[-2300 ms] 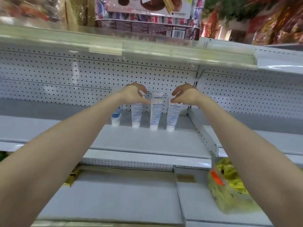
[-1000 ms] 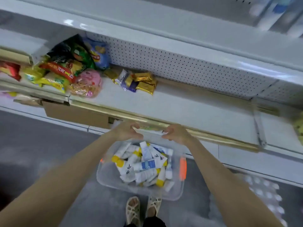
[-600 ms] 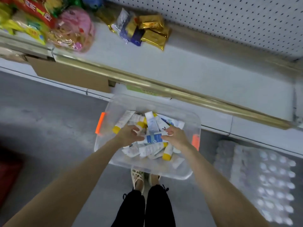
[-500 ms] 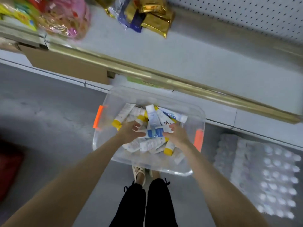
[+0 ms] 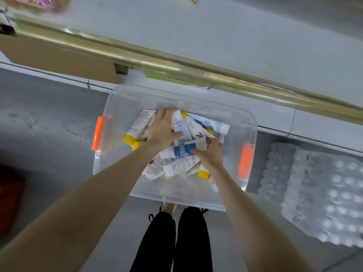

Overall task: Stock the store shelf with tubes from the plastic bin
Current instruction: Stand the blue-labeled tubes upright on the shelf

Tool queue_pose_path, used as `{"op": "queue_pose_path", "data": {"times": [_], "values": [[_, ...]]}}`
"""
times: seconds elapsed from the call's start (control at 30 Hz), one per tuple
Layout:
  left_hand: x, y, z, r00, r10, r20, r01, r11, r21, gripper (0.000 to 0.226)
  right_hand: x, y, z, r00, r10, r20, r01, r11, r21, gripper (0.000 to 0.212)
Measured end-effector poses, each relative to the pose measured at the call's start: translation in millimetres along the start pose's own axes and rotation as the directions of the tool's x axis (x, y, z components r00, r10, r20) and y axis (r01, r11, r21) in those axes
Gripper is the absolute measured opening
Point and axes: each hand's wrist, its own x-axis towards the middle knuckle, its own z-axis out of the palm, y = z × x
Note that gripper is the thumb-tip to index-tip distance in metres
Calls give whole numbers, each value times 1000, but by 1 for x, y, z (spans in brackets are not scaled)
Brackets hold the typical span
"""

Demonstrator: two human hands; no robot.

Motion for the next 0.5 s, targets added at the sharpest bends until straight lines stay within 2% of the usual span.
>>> {"op": "queue_pose_path", "data": {"times": [0.1,0.23,0.4,0.5], "values": [[9,3,4,990,121,66,-133,966,220,72,2,3,2,999,32,-13,-31,999,24,68],[16,2,2,981,142,129,-182,904,388,69,0,11,-3,999,45,24,-47,994,104,68],[11,-12,-7,983,57,173,-142,839,526,62,-8,19,-10,996,72,56,-84,968,237,57],[2,-15,-4,976,78,204,-177,829,530,61,-10,22,-9,992,86,88,-105,965,240,50]]}}
